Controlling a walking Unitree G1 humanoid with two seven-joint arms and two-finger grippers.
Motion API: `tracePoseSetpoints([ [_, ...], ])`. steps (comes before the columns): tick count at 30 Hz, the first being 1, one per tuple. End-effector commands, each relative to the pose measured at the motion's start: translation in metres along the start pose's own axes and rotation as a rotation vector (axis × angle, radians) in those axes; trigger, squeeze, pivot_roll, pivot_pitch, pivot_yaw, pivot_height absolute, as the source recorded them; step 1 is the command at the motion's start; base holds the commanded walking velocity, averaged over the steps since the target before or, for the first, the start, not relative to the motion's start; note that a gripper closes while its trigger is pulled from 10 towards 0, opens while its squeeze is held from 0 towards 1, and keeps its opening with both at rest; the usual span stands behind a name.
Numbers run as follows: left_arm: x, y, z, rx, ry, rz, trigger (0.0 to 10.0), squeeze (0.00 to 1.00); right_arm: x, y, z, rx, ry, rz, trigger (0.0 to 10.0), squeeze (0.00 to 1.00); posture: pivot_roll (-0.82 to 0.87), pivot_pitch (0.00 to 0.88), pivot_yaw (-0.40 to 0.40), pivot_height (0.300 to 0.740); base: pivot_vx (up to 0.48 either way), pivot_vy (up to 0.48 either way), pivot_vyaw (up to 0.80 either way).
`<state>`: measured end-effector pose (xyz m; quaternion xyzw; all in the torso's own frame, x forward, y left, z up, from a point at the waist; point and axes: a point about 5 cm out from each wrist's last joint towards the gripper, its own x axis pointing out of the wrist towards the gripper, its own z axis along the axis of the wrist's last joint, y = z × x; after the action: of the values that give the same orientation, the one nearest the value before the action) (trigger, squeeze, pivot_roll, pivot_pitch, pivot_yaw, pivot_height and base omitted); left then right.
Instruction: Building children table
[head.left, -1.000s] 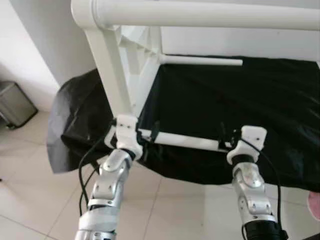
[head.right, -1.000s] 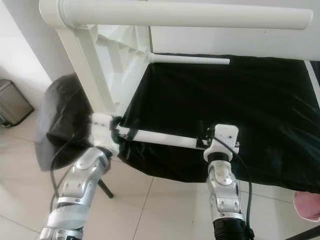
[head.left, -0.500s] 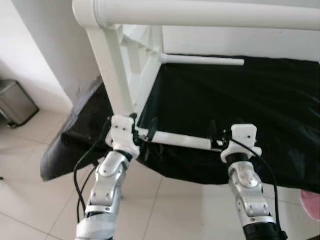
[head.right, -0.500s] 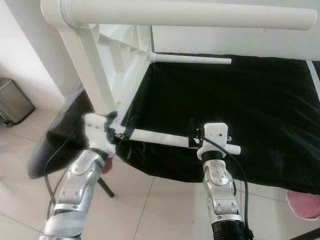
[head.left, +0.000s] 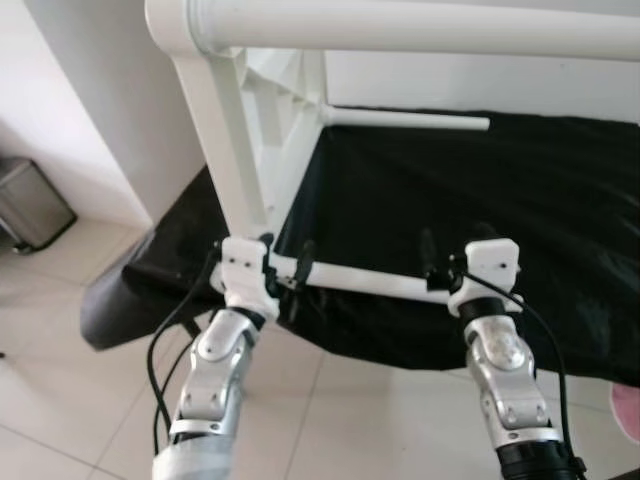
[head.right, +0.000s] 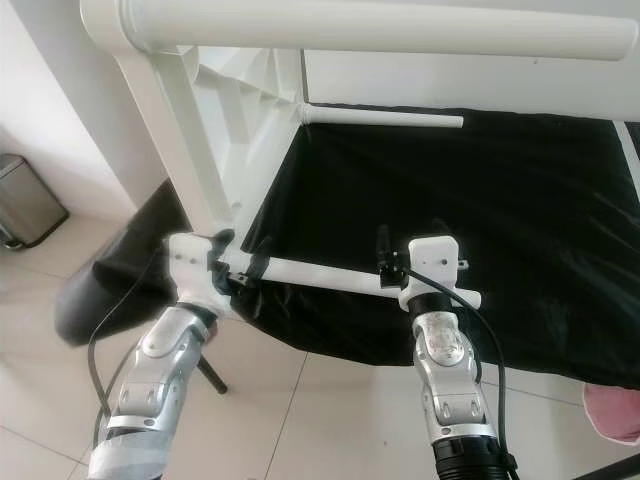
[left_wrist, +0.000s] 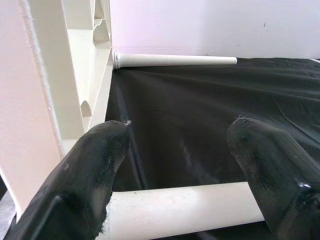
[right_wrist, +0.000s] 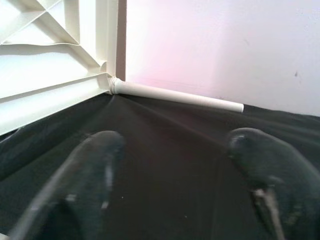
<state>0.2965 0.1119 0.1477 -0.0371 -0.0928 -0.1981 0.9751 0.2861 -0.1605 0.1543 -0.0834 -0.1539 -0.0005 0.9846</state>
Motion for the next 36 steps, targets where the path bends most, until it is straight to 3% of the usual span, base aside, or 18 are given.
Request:
tracePoseSetpoints([
  [1, 0.0015, 0.0041, 0.0032, -0.006, -0.009, 0.046, 10.0, 0.00, 0.0027, 0.0038, 0.0027, -0.015, -0.024, 0.026, 0.0, 0.00, 0.01, 0.000, 0.037, 0.740, 0.000, 0.000, 0.00],
  [19, 0.0058, 0.0088, 0.0080, -0.045, -0.023, 0.050, 10.0, 0.00, -0.0013, 0.0108, 0.0031, -0.029, -0.038, 0.037, 0.0, 0.00, -0.01, 0.000, 0.045, 0.740, 0.000, 0.000, 0.00],
  [25, 0.0076, 0.0042, 0.0080, -0.023, -0.017, 0.007, 10.0, 0.00, -0.0016, 0.0107, 0.0029, -0.021, -0.038, 0.029, 0.0, 0.00, -0.01, 0.000, 0.048, 0.740, 0.000, 0.000, 0.00],
  [26, 0.0078, 0.0033, 0.0081, -0.017, -0.017, -0.001, 10.0, 0.00, -0.0018, 0.0109, 0.0025, -0.022, -0.034, 0.032, 1.6, 0.00, -0.01, 0.000, 0.048, 0.740, 0.000, 0.000, 0.00],
  [27, 0.0078, 0.0028, 0.0081, -0.016, -0.017, -0.005, 10.0, 0.00, -0.0022, 0.0109, 0.0019, -0.020, -0.029, 0.032, 9.8, 0.00, -0.01, 0.000, 0.048, 0.740, 0.000, 0.000, 0.00],
  [35, 0.0079, 0.0036, 0.0063, -0.029, -0.014, 0.005, 10.0, 0.00, -0.0047, 0.0098, -0.0004, -0.012, -0.013, 0.019, 10.0, 0.00, -0.01, 0.000, 0.048, 0.740, 0.000, 0.000, 0.00],
  [36, 0.0084, 0.0022, 0.0049, 0.005, -0.008, 0.005, 10.0, 0.00, -0.0056, 0.0115, -0.0001, -0.010, -0.013, 0.022, 10.0, 0.00, -0.03, 0.000, 0.048, 0.740, 0.000, 0.000, 0.00],
])
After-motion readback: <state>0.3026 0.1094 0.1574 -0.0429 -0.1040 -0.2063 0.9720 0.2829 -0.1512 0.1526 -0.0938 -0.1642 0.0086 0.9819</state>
